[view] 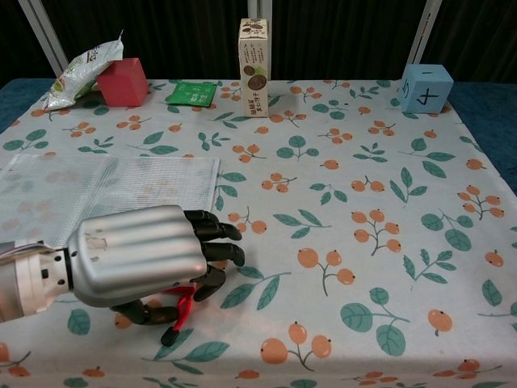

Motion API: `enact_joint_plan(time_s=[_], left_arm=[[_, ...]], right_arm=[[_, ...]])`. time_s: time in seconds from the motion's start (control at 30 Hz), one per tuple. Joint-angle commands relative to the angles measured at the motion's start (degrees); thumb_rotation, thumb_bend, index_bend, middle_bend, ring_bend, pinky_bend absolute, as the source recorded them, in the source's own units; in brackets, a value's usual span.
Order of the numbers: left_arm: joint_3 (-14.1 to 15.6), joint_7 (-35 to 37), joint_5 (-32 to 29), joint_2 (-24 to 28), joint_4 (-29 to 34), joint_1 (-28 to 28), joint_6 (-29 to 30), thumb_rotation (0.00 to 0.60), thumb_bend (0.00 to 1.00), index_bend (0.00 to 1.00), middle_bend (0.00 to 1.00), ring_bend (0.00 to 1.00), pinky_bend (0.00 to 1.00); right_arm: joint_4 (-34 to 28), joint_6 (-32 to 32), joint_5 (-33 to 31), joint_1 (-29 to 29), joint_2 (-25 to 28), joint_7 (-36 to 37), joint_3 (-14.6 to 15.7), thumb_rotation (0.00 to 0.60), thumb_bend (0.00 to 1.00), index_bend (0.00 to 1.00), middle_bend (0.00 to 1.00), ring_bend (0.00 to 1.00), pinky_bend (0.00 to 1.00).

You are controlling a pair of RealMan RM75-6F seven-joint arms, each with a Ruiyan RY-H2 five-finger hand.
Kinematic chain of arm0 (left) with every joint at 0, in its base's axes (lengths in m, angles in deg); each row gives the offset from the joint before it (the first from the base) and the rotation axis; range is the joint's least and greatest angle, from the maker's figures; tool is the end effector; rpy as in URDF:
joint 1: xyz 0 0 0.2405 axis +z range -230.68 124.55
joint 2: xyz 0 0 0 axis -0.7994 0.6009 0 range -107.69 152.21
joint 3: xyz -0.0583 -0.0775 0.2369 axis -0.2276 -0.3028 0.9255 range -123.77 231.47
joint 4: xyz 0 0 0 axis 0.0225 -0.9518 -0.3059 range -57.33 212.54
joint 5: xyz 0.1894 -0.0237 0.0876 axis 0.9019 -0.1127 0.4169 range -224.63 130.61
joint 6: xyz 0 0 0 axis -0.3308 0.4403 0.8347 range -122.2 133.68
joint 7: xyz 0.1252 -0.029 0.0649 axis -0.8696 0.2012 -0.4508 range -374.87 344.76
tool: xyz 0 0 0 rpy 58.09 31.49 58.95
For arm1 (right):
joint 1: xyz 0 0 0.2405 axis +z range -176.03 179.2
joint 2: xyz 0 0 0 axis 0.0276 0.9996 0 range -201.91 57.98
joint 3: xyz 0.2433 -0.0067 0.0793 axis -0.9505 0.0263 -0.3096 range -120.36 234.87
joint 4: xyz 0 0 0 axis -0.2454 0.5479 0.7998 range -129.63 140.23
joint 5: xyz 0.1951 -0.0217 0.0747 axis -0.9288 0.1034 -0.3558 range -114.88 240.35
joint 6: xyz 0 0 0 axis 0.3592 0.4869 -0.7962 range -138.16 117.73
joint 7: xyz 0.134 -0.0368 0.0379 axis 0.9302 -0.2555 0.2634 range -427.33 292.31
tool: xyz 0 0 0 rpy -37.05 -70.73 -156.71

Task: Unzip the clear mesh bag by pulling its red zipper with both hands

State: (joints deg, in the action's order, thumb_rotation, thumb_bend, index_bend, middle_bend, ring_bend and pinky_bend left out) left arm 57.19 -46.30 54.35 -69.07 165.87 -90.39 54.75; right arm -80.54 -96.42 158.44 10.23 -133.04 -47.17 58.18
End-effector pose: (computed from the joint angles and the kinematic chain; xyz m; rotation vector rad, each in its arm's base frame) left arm -0.1343 0.2138 -0.0758 -2.5289 -0.2237 -0.8654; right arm -0.3083 -0.1879 0.1705 1.5337 -1.0025 1.1259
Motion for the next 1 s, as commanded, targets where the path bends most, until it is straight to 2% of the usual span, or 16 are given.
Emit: enact_joint_plan(time_s=[0.03, 0.33, 0.6, 0.73, 1.0], left_arm=[[-0.17, -1.19, -1.03, -0.18, 0.4, -0.39, -0.84, 0.6, 0.18, 0.52, 0.19, 0.12, 0.2], [-0.21, -4.3, -3.77, -0.11, 1.35, -1.01, -2.21, 0.6, 0.19, 0.57, 0.19, 0.12, 0.2], [0.23, -5.7, -5.43, 0.07, 2.1, -1.37, -2.56, 0.6, 0.31, 0.6, 0.19, 0.12, 0.2], [0.41, -5.58, -5.67, -0.18, 2.08, -0.93, -1.16, 0.6, 0.38, 0.62, 0.19, 0.12, 0.2], [0.7, -5.64, -5.35, 0.53, 3.31, 0.69, 3.41, 0.6, 0.4, 0.63, 0.2, 0.12, 0.2]], right_arm=[[0.37, 0.0, -0.09, -0.03, -0.12, 0.38, -0.03, 0.6, 0.15, 0.05, 0.12, 0.0, 0.03], [1.6, 0.31, -0.28, 0.07, -0.48, 1.68, -0.09, 0.6, 0.14, 0.05, 0.12, 0.0, 0.03], [2.22, 0.45, -0.25, 0.28, -0.71, 2.34, -0.21, 0.6, 0.14, 0.05, 0.12, 0.0, 0.03], [2.36, 0.64, -0.26, 0.46, -0.74, 2.48, -0.29, 0.6, 0.14, 0.05, 0.12, 0.0, 0.03], [1.97, 1.34, 0.26, 1.48, -0.56, 2.32, -0.61, 0.6, 0.14, 0.05, 0.12, 0.0, 0.03]])
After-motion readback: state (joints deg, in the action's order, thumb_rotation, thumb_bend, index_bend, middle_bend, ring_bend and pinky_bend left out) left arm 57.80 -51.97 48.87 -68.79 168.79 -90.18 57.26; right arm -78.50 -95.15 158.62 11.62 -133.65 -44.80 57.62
